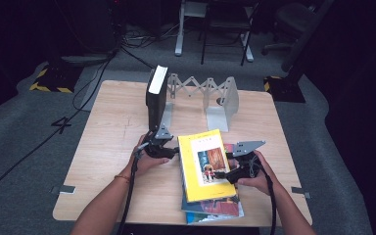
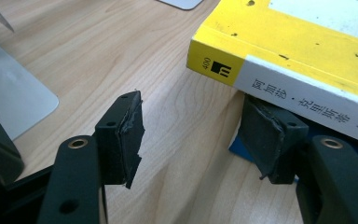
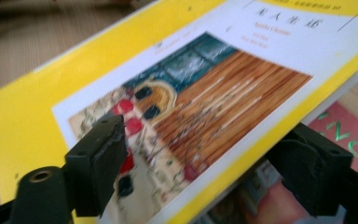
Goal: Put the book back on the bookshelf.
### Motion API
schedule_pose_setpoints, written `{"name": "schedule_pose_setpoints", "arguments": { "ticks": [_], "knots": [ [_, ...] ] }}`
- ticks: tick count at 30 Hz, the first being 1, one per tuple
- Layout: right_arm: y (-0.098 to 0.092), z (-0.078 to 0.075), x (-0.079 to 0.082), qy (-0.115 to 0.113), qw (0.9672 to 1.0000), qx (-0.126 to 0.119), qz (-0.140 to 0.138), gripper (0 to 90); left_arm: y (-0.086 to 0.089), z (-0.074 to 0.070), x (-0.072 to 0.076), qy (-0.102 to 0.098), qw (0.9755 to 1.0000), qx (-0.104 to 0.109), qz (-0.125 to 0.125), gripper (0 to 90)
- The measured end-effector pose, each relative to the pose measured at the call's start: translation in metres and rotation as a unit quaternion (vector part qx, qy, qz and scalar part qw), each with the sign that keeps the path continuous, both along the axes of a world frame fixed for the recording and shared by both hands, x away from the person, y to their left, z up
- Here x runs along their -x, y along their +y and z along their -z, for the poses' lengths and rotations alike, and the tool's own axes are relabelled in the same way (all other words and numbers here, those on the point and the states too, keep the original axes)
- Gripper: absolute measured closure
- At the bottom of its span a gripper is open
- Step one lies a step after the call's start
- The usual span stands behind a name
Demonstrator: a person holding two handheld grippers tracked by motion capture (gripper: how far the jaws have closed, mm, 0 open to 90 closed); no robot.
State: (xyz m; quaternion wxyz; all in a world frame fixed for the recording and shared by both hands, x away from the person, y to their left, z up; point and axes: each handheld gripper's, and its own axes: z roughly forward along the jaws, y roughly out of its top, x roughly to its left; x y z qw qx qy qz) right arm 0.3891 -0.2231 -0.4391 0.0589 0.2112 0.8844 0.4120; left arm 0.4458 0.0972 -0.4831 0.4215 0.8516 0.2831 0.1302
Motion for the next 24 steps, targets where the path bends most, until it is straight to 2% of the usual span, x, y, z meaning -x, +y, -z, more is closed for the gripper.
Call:
{"name": "schedule_pose_setpoints", "arguments": {
  "ticks": [4, 6, 7, 8, 9, 11, 12, 13, 15, 18, 19, 20, 21, 22, 23, 24],
  "knots": [
    [0.007, 0.004, -0.016, 0.018, 0.9996, -0.019, -0.01, 23.4, -0.002, -0.001, -0.003, -0.003, 1.0, -0.001, 0.002, 39.9],
    [0.009, 0.004, -0.022, 0.025, 0.9991, -0.032, -0.013, 31.8, -0.002, -0.001, -0.003, -0.002, 1.0, 0.004, 0.006, 40.5],
    [0.011, 0.005, -0.027, 0.04, 0.9979, -0.047, -0.022, 40.0, -0.002, -0.002, -0.003, -0.003, 1.0, 0.005, 0.007, 40.9],
    [0.011, 0.005, -0.027, 0.04, 0.9979, -0.047, -0.022, 40.0, -0.002, -0.002, -0.003, -0.003, 1.0, 0.005, 0.007, 41.6],
    [0.011, 0.006, -0.031, 0.048, 0.9969, -0.054, -0.03, 51.5, -0.002, -0.002, -0.003, -0.004, 0.9999, 0.001, 0.012, 44.2],
    [0.01, 0.006, -0.033, 0.055, 0.9957, -0.067, -0.033, 59.3, -0.003, -0.003, -0.002, -0.003, 0.9999, -0.001, 0.015, 47.5],
    [0.01, 0.006, -0.033, 0.055, 0.9957, -0.067, -0.033, 59.3, -0.003, -0.003, -0.002, -0.003, 0.9999, -0.001, 0.015, 50.3],
    [0.008, 0.002, -0.032, 0.043, 0.9952, -0.081, -0.034, 66.6, -0.004, -0.005, -0.001, -0.004, 0.9998, 0.001, 0.021, 52.2],
    [0.008, -0.002, -0.03, 0.032, 0.9955, -0.083, -0.035, 68.6, -0.004, -0.009, -0.002, 0.0, 0.9997, 0.008, 0.024, 55.1],
    [0.006, -0.01, -0.025, 0.013, 0.9955, -0.088, -0.033, 71.6, -0.004, -0.019, -0.003, 0.003, 0.999, 0.036, 0.025, 60.2],
    [0.005, -0.013, -0.024, 0.005, 0.995, -0.095, -0.032, 72.3, -0.004, -0.019, -0.003, 0.003, 0.999, 0.036, 0.025, 62.0],
    [0.005, -0.013, -0.024, 0.005, 0.995, -0.095, -0.032, 72.3, -0.003, -0.024, -0.004, 0.0, 0.9984, 0.05, 0.028, 62.0],
    [0.003, -0.02, -0.02, -0.015, 0.994, -0.105, -0.025, 73.7, -0.004, -0.033, -0.005, -0.006, 0.9977, 0.062, 0.027, 65.1],
    [0.002, -0.022, -0.019, -0.021, 0.9935, -0.11, -0.023, 74.0, -0.004, -0.033, -0.005, -0.006, 0.9977, 0.062, 0.027, 65.2],
    [0.002, -0.024, -0.018, -0.032, 0.9929, -0.113, -0.02, 74.1, -0.004, -0.043, -0.005, -0.012, 0.9968, 0.075, 0.027, 67.0],
    [0.002, -0.027, -0.015, -0.048, 0.9926, -0.111, -0.015, 74.1, -0.004, -0.047, -0.005, -0.015, 0.9964, 0.078, 0.027, 68.4]
  ]
}}
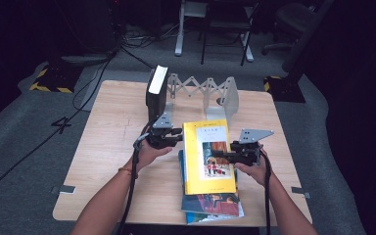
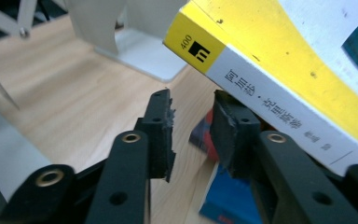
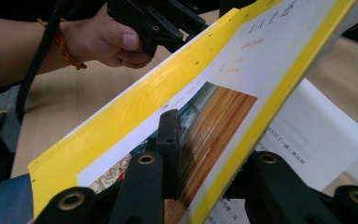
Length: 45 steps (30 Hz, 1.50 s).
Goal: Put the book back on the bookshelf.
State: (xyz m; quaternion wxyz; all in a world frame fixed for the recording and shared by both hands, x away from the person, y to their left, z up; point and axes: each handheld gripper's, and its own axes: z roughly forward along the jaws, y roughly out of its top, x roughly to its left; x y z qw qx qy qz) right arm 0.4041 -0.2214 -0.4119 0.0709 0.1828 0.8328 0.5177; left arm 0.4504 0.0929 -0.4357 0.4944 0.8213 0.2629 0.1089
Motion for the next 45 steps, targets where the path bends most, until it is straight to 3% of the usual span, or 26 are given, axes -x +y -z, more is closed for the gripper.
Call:
{"name": "schedule_pose_setpoints", "arguments": {
  "ticks": [1, 2, 3, 4, 5, 8, 10, 12, 14, 22, 24, 25, 27, 29, 33, 37, 41, 45],
  "knots": [
    [0.0, -0.003, 0.003, -0.015, 0.9999, -0.005, -0.001, 74.1, 0.0, -0.005, 0.0, -0.006, 1.0, 0.005, 0.003, 68.5],
    [0.0, -0.003, 0.003, -0.015, 0.9999, -0.005, -0.001, 74.1, 0.0, -0.005, 0.0, -0.006, 1.0, 0.005, 0.003, 68.4],
    [0.0, -0.008, 0.009, -0.043, 0.999, -0.012, -0.006, 72.7, 0.0, -0.01, 0.001, -0.01, 0.9998, 0.013, 0.007, 68.5],
    [0.001, -0.01, 0.012, -0.053, 0.9984, -0.013, -0.012, 69.8, 0.0, -0.014, 0.001, -0.015, 0.9997, 0.015, 0.013, 68.6],
    [0.002, -0.012, 0.014, -0.059, 0.998, -0.012, -0.018, 66.1, 0.001, -0.019, 0.003, -0.02, 0.9992, 0.026, 0.022, 69.0],
    [0.005, -0.015, 0.016, -0.062, 0.9977, -0.003, -0.029, 60.9, -0.001, -0.024, 0.006, -0.028, 0.9989, 0.023, 0.031, 72.8],
    [0.007, -0.015, 0.014, -0.061, 0.9977, 0.011, -0.027, 61.6, -0.003, -0.029, 0.008, -0.035, 0.9982, 0.02, 0.044, 75.9],
    [0.005, -0.015, 0.014, -0.058, 0.998, 0.009, -0.024, 69.2, -0.005, -0.031, 0.009, -0.039, 0.9981, 0.015, 0.046, 80.0],
    [0.004, -0.016, 0.014, -0.058, 0.998, 0.007, -0.023, 71.3, -0.008, -0.035, 0.01, -0.042, 0.9979, 0.004, 0.05, 83.6],
    [0.003, -0.028, 0.02, -0.094, 0.9955, -0.006, 0.004, 79.7, -0.01, -0.066, 0.016, -0.069, 0.9957, 0.01, 0.06, 87.9],
    [0.003, -0.033, 0.025, -0.114, 0.9934, -0.005, 0.01, 81.3, -0.01, -0.072, 0.02, -0.075, 0.9956, 0.013, 0.056, 84.8],
    [0.003, -0.033, 0.029, -0.12, 0.9927, -0.005, 0.011, 81.6, -0.01, -0.074, 0.025, -0.071, 0.9958, 0.028, 0.051, 83.8],
    [0.002, -0.034, 0.034, -0.13, 0.9915, -0.006, 0.01, 81.8, -0.009, -0.075, 0.028, -0.073, 0.9954, 0.033, 0.053, 81.1],
    [0.0, -0.034, 0.051, -0.153, 0.9881, -0.005, 0.007, 82.7, -0.008, -0.076, 0.036, -0.082, 0.994, 0.043, 0.059, 77.8],
    [-0.002, -0.034, 0.062, -0.167, 0.9859, -0.004, 0.007, 83.1, -0.007, -0.078, 0.051, -0.092, 0.9933, 0.045, 0.054, 72.7],
    [-0.004, -0.034, 0.072, -0.178, 0.984, 0.002, 0.008, 83.1, -0.004, -0.074, 0.067, -0.093, 0.9943, 0.026, 0.047, 63.6],
    [-0.006, -0.033, 0.077, -0.181, 0.9834, 0.002, 0.01, 83.1, -0.001, -0.068, 0.079, -0.103, 0.9938, -0.01, 0.042, 57.5],
    [-0.007, -0.032, 0.08, -0.182, 0.9832, -0.001, 0.014, 82.9, 0.005, -0.059, 0.092, -0.094, 0.9948, -0.017, 0.037, 51.3]
  ]
}}
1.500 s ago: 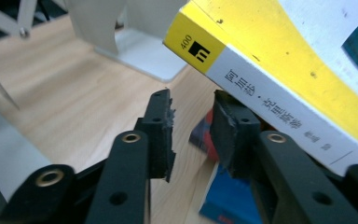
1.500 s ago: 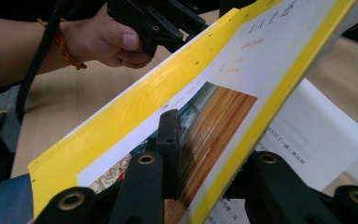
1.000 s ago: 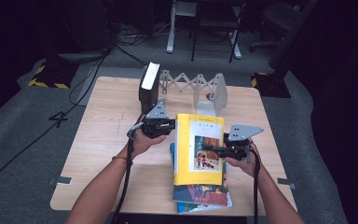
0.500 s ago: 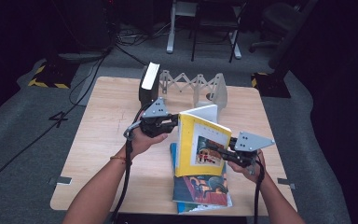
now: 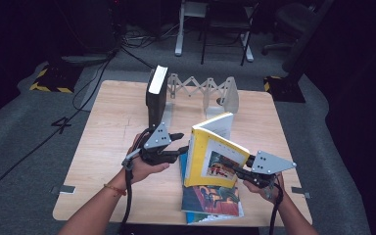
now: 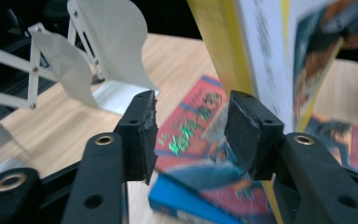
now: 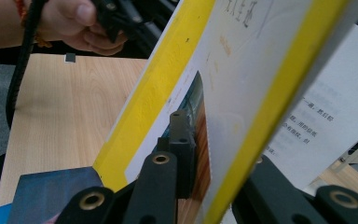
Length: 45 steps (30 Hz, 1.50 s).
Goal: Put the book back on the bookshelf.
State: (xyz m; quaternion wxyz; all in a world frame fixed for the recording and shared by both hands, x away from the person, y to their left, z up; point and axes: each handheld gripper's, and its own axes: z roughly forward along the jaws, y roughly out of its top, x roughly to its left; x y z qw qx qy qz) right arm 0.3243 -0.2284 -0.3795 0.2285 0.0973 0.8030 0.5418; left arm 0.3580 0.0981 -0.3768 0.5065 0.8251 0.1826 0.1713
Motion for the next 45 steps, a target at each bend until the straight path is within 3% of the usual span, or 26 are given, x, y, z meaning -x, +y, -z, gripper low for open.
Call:
{"name": "schedule_pose_setpoints", "arguments": {
  "ticks": [3, 6, 10, 17, 19, 20, 21, 23, 26, 30, 35, 38, 41, 45],
  "knots": [
    [0.0, 0.0, 0.002, -0.002, 1.0, 0.0, 0.001, 82.8, 0.004, 0.009, 0.013, -0.003, 0.9996, -0.027, -0.001, 48.0],
    [0.001, 0.0, 0.004, -0.002, 1.0, 0.0, 0.001, 82.8, 0.004, 0.015, 0.02, 0.0, 0.9994, -0.036, 0.002, 45.8],
    [0.001, 0.001, 0.006, -0.005, 1.0, -0.001, 0.001, 82.8, -0.001, 0.033, 0.032, 0.017, 0.9981, -0.055, 0.019, 42.5],
    [0.0, 0.003, 0.01, -0.007, 1.0, -0.006, -0.001, 83.0, -0.019, 0.051, 0.04, 0.037, 0.9971, -0.057, 0.036, 37.1],
    [0.0, 0.004, 0.013, -0.009, 0.9999, -0.006, -0.004, 82.9, -0.026, 0.055, 0.038, 0.04, 0.9969, -0.055, 0.038, 37.4],
    [0.0, 0.004, 0.014, -0.01, 0.9999, -0.006, -0.006, 82.7, -0.031, 0.059, 0.038, 0.034, 0.9974, -0.045, 0.044, 37.4],
    [-0.001, 0.004, 0.016, -0.012, 0.9999, -0.002, -0.007, 81.6, -0.035, 0.061, 0.038, 0.031, 0.9973, -0.04, 0.052, 43.3],
    [-0.003, 0.006, 0.017, -0.015, 0.9998, 0.006, -0.009, 80.4, -0.043, 0.063, 0.037, 0.026, 0.9976, -0.038, 0.052, 43.4],
    [-0.009, 0.011, 0.018, -0.011, 0.9999, 0.01, -0.003, 79.0, -0.05, 0.063, 0.032, 0.027, 0.9981, -0.016, 0.053, 45.1],
    [-0.019, 0.015, 0.02, -0.002, 1.0, 0.006, -0.001, 78.7, -0.051, 0.061, 0.026, 0.025, 0.9984, 0.007, 0.05, 51.5],
    [-0.025, 0.015, 0.021, -0.003, 0.9999, 0.008, 0.011, 75.7, -0.05, 0.06, 0.025, 0.024, 0.998, 0.01, 0.058, 59.0],
    [-0.03, 0.017, 0.018, -0.004, 0.9988, -0.004, 0.049, 66.0, -0.049, 0.058, 0.028, 0.013, 0.9979, -0.004, 0.064, 66.2],
    [-0.032, 0.018, 0.014, -0.019, 0.9954, -0.006, 0.094, 52.6, -0.048, 0.057, 0.031, 0.01, 0.9973, -0.006, 0.072, 71.1],
    [-0.031, 0.022, 0.005, -0.002, 0.9942, -0.018, 0.106, 41.8, -0.048, 0.057, 0.034, 0.008, 0.9957, -0.011, 0.092, 73.5]
  ]
}}
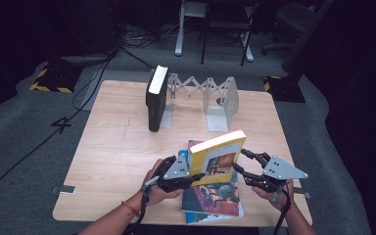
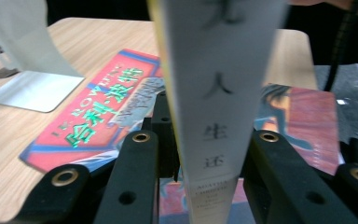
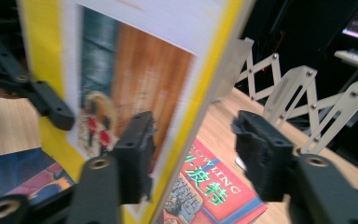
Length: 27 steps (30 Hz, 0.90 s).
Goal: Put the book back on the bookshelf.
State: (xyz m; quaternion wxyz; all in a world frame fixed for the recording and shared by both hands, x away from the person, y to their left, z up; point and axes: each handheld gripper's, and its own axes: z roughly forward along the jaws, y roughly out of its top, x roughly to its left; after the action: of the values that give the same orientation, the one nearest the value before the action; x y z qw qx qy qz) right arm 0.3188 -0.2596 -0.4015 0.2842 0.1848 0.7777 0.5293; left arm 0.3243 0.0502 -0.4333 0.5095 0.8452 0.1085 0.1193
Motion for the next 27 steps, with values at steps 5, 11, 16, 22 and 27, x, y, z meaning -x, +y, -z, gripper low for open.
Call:
{"name": "schedule_pose_setpoints", "arguments": {
  "ticks": [5, 11, 16, 22, 27],
  "knots": [
    [0.012, 0.007, -0.004, 0.021, 0.9993, 0.003, -0.029, 39.3, -0.001, 0.0, 0.002, -0.004, 1.0, -0.001, -0.002, 73.3],
    [0.022, 0.011, 0.001, 0.018, 0.9989, 0.017, -0.041, 42.3, 0.0, -0.006, 0.003, -0.009, 0.9999, 0.013, -0.003, 70.3],
    [0.021, 0.01, 0.001, 0.023, 0.9987, 0.01, -0.045, 44.3, -0.001, -0.02, 0.005, -0.011, 0.9993, 0.035, -0.006, 67.1],
    [0.022, 0.01, 0.002, 0.021, 0.9988, 0.011, -0.044, 44.4, -0.004, -0.038, 0.003, -0.024, 0.9978, 0.061, -0.002, 66.1],
    [0.022, 0.01, 0.002, 0.021, 0.9987, 0.012, -0.044, 44.3, -0.008, -0.05, 0.002, -0.028, 0.9971, 0.07, 0.0, 66.1]
  ]
}}
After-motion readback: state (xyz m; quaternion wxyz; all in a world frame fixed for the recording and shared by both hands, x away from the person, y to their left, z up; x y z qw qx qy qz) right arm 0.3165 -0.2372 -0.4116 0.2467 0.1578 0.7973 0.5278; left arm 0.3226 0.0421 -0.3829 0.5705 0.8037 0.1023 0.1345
